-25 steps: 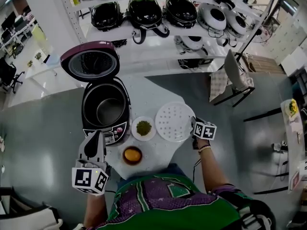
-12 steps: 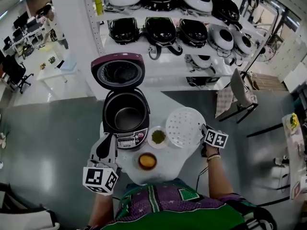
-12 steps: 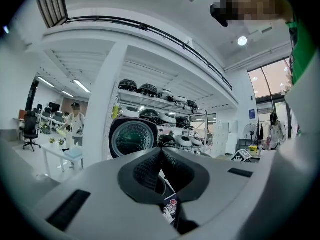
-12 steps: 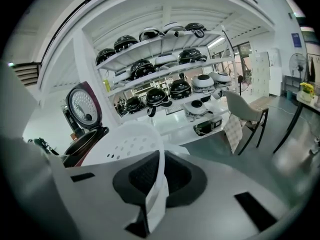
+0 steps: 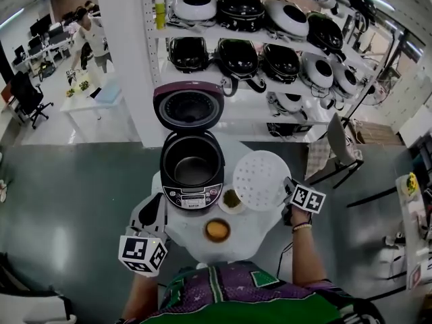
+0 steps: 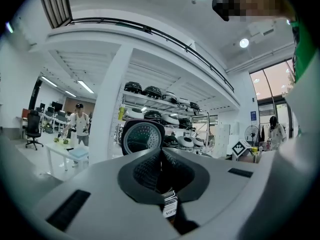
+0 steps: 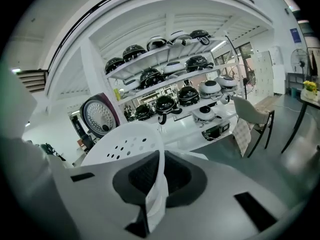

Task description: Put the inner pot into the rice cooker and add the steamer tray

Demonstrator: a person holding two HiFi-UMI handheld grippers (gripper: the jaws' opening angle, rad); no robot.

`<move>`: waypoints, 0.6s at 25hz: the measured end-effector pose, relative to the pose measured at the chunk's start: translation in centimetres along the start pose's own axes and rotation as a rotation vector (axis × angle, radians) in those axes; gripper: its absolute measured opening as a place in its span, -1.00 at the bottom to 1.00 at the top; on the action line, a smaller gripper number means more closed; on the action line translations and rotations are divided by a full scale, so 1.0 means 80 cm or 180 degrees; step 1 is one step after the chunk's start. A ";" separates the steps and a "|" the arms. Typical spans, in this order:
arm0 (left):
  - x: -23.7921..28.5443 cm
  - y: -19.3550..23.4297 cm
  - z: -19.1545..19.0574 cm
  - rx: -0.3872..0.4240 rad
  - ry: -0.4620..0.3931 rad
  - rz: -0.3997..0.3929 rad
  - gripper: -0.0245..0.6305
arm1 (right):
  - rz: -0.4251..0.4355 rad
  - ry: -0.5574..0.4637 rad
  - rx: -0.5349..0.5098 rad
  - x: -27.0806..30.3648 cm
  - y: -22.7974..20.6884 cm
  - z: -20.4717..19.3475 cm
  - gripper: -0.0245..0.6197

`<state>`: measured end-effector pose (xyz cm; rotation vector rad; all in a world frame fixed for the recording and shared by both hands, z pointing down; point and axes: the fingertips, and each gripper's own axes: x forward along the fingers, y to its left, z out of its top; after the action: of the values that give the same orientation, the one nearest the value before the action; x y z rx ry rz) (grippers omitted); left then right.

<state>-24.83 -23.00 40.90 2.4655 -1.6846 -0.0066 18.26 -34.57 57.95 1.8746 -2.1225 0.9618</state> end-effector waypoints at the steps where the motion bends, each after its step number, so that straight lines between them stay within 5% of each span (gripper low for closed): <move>1: -0.006 0.003 0.003 0.0001 -0.0007 0.0001 -0.86 | 0.0013 -0.0014 0.0013 -0.004 0.008 0.001 -0.85; 15: -0.070 0.055 0.015 -0.0068 -0.0147 0.0266 -0.86 | 0.0483 -0.0119 -0.0074 -0.010 0.152 0.034 -0.84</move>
<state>-31.10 -19.53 39.85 2.3953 -1.7954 -0.0718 7.85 -35.27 51.04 1.7554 -2.3155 0.9332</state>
